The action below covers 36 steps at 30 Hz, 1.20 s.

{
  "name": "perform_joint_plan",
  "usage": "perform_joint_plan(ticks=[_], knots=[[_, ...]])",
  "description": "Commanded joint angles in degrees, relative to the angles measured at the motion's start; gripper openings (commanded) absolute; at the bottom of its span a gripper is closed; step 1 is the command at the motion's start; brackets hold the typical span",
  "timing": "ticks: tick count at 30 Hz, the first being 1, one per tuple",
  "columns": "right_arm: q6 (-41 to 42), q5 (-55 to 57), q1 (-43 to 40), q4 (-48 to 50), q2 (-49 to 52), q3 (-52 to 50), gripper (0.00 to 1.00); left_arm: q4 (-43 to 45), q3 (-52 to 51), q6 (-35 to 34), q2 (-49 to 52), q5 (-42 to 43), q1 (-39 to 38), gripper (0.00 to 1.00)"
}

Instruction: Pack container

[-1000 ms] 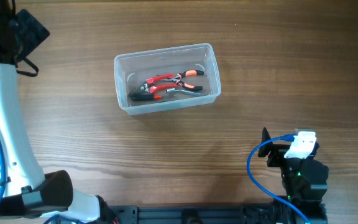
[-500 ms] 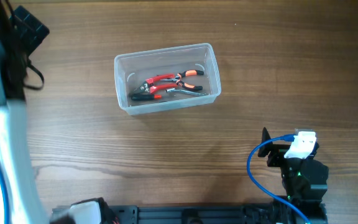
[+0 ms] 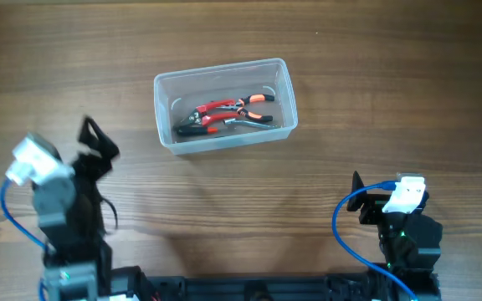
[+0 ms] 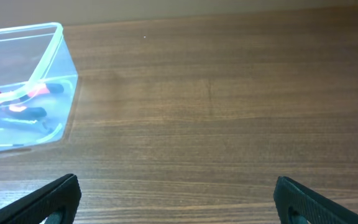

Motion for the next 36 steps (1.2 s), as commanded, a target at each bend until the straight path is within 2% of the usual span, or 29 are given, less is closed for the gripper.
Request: perform_joint_plan(ticks=[1, 6, 15, 30, 36], knots=[[-0.59, -0.48, 0.28, 0.28, -0.63, -0.04, 1.00, 0.90, -7.80, 0.87, -10.47, 0.96, -0.59, 1.00], [-0.59, -0.48, 0.28, 0.28, -0.63, -0.04, 1.00, -0.35, -11.96, 5.11, -20.15, 1.22, -2.58, 1.00], [-0.59, -0.48, 0.28, 0.28, -0.63, -0.04, 1.00, -6.19, -15.50, 5.22, -28.98, 1.90, -3.26, 1.00], [-0.57, -0.48, 0.28, 0.28, -0.63, -0.04, 1.00, -3.04, -25.09, 5.22, -30.34, 1.86, -4.02, 1.00], [-0.59, -0.48, 0.28, 0.28, -0.63, -0.04, 0.99, -1.99, -25.09, 5.27, -30.29, 1.46, -4.00, 1.00]])
